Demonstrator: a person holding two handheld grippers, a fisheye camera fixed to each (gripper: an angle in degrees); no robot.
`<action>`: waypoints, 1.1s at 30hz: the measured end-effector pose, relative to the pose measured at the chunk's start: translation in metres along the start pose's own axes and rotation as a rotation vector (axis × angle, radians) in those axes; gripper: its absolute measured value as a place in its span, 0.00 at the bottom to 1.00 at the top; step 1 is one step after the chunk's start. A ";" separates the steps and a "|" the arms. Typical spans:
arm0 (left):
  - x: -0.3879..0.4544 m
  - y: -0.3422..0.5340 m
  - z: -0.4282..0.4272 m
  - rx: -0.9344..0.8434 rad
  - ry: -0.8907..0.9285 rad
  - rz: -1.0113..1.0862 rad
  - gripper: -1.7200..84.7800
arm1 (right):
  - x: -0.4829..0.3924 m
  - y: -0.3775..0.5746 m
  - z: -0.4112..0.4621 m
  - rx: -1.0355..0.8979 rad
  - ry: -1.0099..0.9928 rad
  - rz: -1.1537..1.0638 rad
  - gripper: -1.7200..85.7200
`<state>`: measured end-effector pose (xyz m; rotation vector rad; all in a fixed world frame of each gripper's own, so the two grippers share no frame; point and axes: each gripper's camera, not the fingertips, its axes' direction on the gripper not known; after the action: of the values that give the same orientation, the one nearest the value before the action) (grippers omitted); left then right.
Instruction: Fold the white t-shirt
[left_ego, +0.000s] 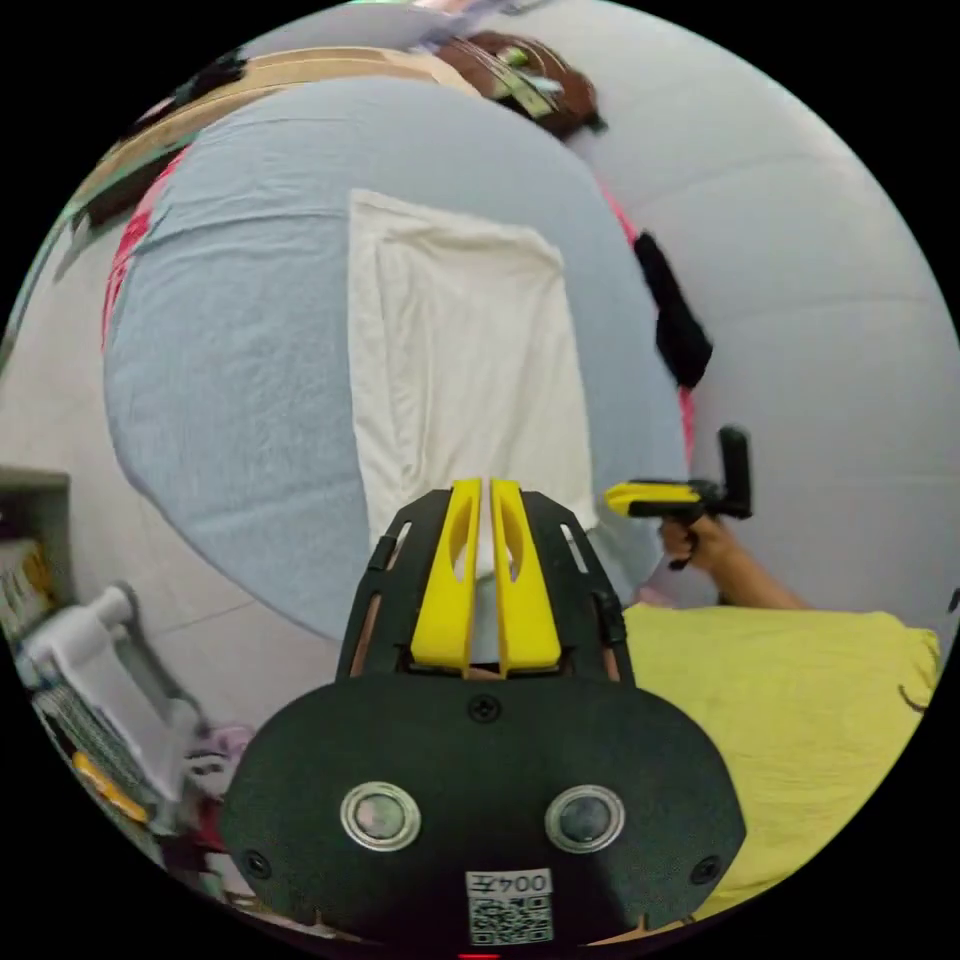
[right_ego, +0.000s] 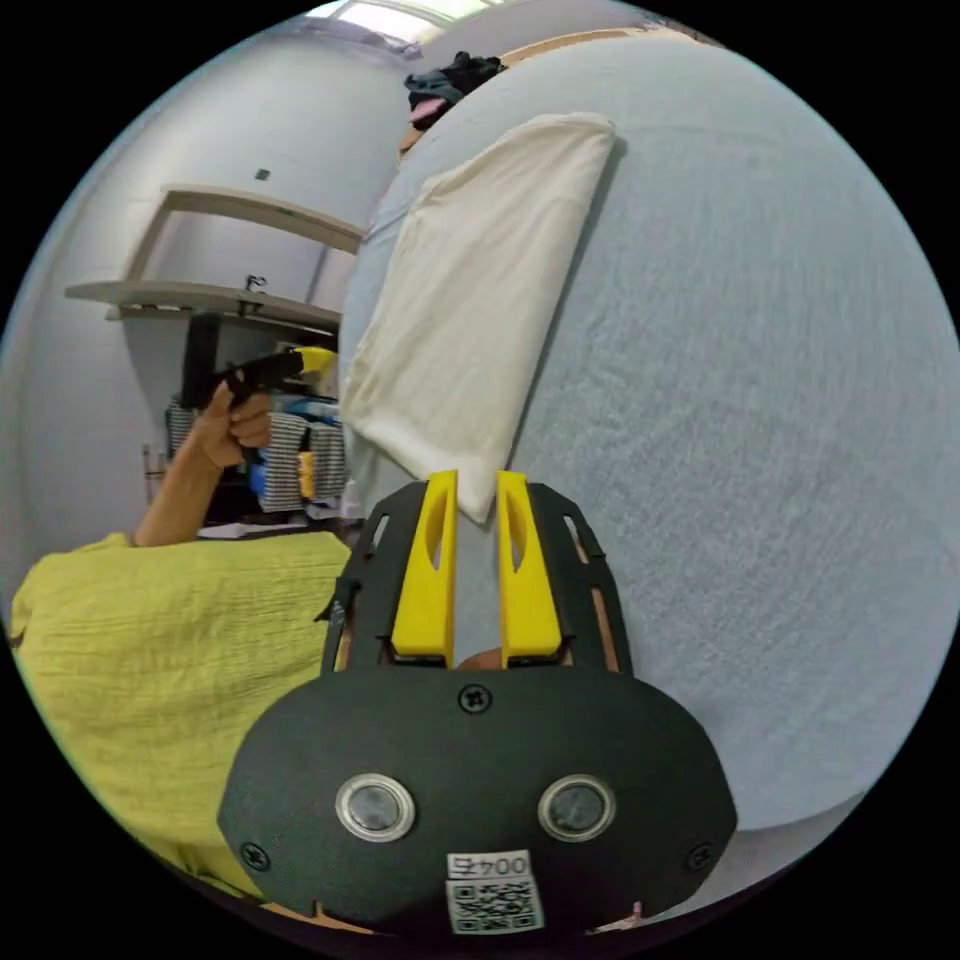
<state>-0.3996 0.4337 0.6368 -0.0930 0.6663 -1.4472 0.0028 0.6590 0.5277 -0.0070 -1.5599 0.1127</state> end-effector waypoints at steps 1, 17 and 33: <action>-0.007 0.011 -0.004 0.031 0.038 -0.034 0.08 | 0.022 0.009 -0.008 0.000 -0.090 0.020 0.12; -0.157 0.239 0.051 0.301 0.706 -0.577 0.17 | 0.143 0.019 -0.049 -0.074 -0.393 0.121 0.11; -0.250 0.324 0.055 0.439 0.907 -0.638 0.28 | 0.153 -0.001 -0.109 -0.024 -0.467 0.092 0.06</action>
<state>-0.0827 0.6980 0.6285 0.8039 1.0775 -2.2347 0.1122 0.6765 0.6790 -0.0757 -2.0283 0.1773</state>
